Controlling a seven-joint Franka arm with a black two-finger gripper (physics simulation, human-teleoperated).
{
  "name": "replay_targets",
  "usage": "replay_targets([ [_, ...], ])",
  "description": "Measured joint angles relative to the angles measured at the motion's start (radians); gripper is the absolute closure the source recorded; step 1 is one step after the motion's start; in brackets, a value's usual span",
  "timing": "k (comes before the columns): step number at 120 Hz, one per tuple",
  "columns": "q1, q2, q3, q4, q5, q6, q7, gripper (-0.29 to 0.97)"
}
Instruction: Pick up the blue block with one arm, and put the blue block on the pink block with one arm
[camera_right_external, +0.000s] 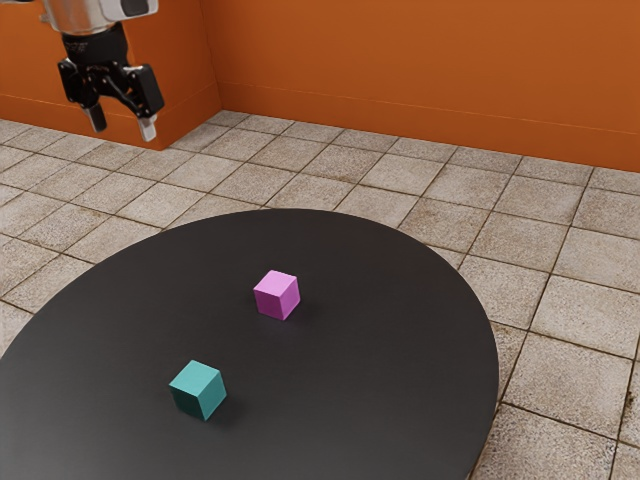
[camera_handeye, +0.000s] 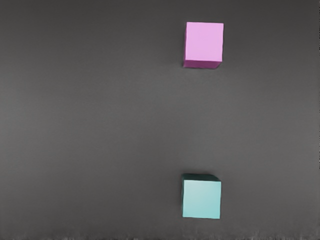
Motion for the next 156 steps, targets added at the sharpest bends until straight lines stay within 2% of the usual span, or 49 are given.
replay_targets([
  [18, 0.000, 0.000, 0.001, 0.011, 0.000, -0.015, 0.007, 0.00],
  [30, 0.012, 0.003, -0.027, 0.232, 0.001, -0.067, 0.010, 0.00],
  [39, 0.001, 0.042, -0.052, 0.304, -0.001, -0.099, 0.013, 0.00],
  [59, -0.046, 0.097, -0.062, 0.327, -0.002, -0.139, 0.017, 0.00],
  [87, -0.115, 0.100, -0.059, 0.309, -0.006, -0.159, 0.022, 0.00],
  [96, -0.128, 0.010, -0.057, 0.110, -0.003, -0.109, 0.022, 0.00],
  [106, -0.034, -0.121, -0.058, -0.177, -0.004, -0.011, 0.023, 0.00],
  [116, -0.008, -0.208, -0.062, -0.396, -0.004, 0.099, 0.023, 0.00],
  [134, -0.003, -0.283, -0.119, -0.687, -0.002, 0.296, 0.024, 0.00],
  [156, -0.003, -0.344, -0.131, -0.921, -0.001, 0.496, 0.026, 0.00],
])
